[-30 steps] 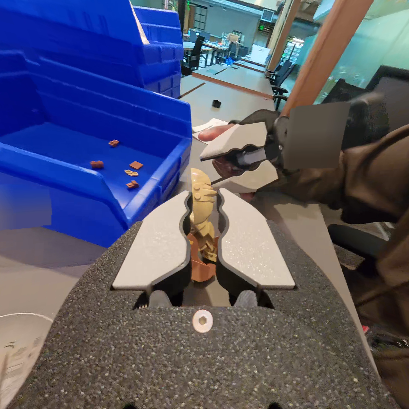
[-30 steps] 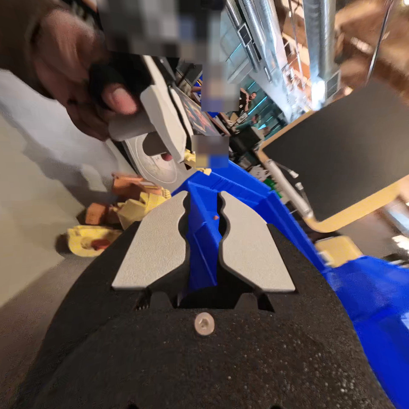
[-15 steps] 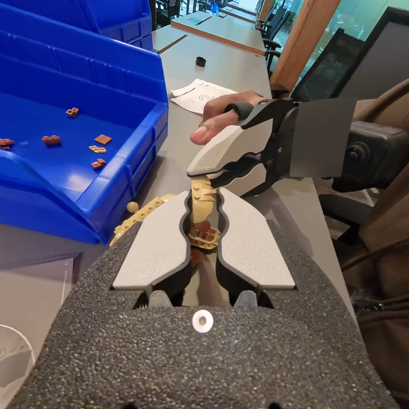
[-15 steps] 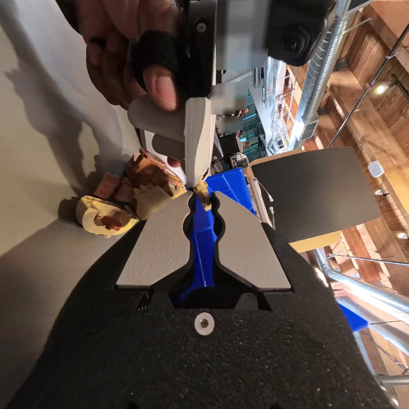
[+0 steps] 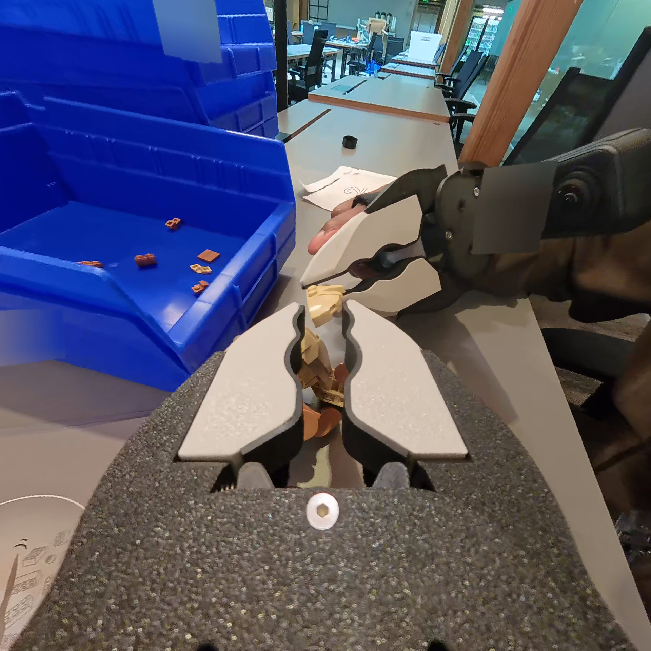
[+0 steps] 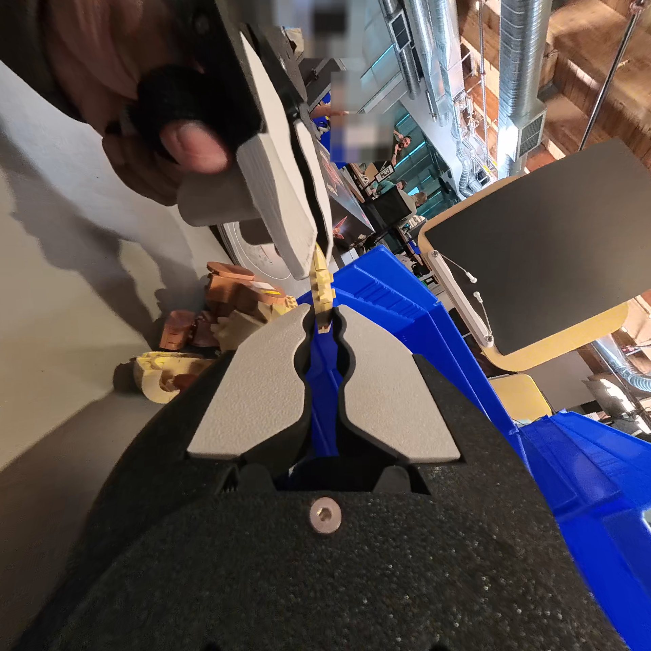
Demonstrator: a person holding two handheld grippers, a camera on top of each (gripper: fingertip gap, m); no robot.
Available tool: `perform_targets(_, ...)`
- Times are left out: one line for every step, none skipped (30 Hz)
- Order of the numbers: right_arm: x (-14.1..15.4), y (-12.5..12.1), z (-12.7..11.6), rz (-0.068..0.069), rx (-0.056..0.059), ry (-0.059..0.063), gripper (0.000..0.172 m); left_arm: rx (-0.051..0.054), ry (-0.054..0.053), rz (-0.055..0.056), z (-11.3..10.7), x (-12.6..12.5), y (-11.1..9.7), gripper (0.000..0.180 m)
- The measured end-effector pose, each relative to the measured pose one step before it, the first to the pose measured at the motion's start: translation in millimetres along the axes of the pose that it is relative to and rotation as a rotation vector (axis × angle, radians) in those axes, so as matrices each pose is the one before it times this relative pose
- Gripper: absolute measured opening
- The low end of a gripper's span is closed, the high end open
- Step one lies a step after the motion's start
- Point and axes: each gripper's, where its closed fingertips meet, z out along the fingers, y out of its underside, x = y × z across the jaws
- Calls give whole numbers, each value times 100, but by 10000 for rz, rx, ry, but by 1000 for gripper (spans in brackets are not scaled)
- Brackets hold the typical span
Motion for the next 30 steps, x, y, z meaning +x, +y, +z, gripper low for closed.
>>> perform_targets(-78,-25,3,-84,-5,3,9,-30,25,52,42,78,73,19)
perform_targets(-103,27,18,-107,-28,-16,9,-36,17,84,47,95,82,18)
perform_targets(-117,42,18,-135,-39,-16,9,-43,-33,110,32,47,84,18)
perform_targets(-148,29,10,-167,-29,-38,9,-63,-27,146,-2,59,115,18)
perform_targets(-167,18,7,-196,-35,-41,9,-102,-64,140,-26,23,130,17)
perform_targets(-152,10,-5,-233,-54,-26,9,-153,-75,189,-29,11,152,17)
perform_targets(-124,3,-13,-278,-58,-19,9,-160,-74,201,-25,50,131,17)
perform_targets(-182,-38,-46,-278,-29,-70,9,-208,-107,245,4,73,142,17)
perform_targets(-287,-81,-111,-199,23,-157,11,-275,-225,392,25,-23,228,17)
perform_targets(-396,-98,-157,-117,48,-258,14,-296,-295,557,65,-39,290,17)
perform_targets(-401,-108,-198,-82,56,-261,17,-298,-296,608,109,2,329,17)
perform_targets(-274,-137,-236,-75,86,-177,19,-294,-188,556,149,159,330,17)
perform_targets(-204,-95,-219,-24,63,-139,20,-212,-66,449,175,323,223,17)
perform_targets(-228,0,-173,46,15,-163,21,-113,0,315,166,384,74,17)
perform_targets(-192,48,-114,58,-8,-121,22,-90,32,227,169,382,35,17)
perform_targets(-168,73,-71,20,-14,-86,22,-105,9,225,168,310,77,17)
perform_targets(-303,82,-34,-9,-28,-156,22,-119,-40,266,153,233,112,17)
perform_targets(-314,48,-17,-25,-16,-148,22,-127,-66,278,156,182,115,17)
perform_targets(-278,131,14,-44,-89,-126,22,-98,-49,262,110,190,77,17)
perform_targets(-240,158,16,-58,-106,-102,20,-68,-22,265,98,229,28,17)
perform_targets(-261,99,-19,-60,-48,-117,18,-95,-78,290,91,146,47,17)
perform_targets(-209,89,-30,-19,-18,-103,18,-116,-82,307,106,154,86,17)
perform_targets(-243,80,-48,26,-9,-145,18,-110,-51,288,103,185,81,17)
perform_targets(-272,83,-42,35,-1,-158,18,-97,-19,244,123,219,70,17)
perform_targets(-282,109,-35,26,4,-156,18,-83,5,201,129,219,78,17)
perform_targets(-304,101,-40,27,8,-169,17,-64,32,170,141,253,65,17)
perform_targets(-272,89,-41,17,17,-146,18,-36,23,147,139,223,41,17)
perform_targets(-239,87,-47,10,24,-123,18,-28,39,111,128,199,40,17)
perform_targets(-223,73,-36,17,32,-116,18,-28,43,113,99,176,22,17)
perform_targets(-171,36,-41,23,46,-97,18,-19,34,106,73,154,3,17)
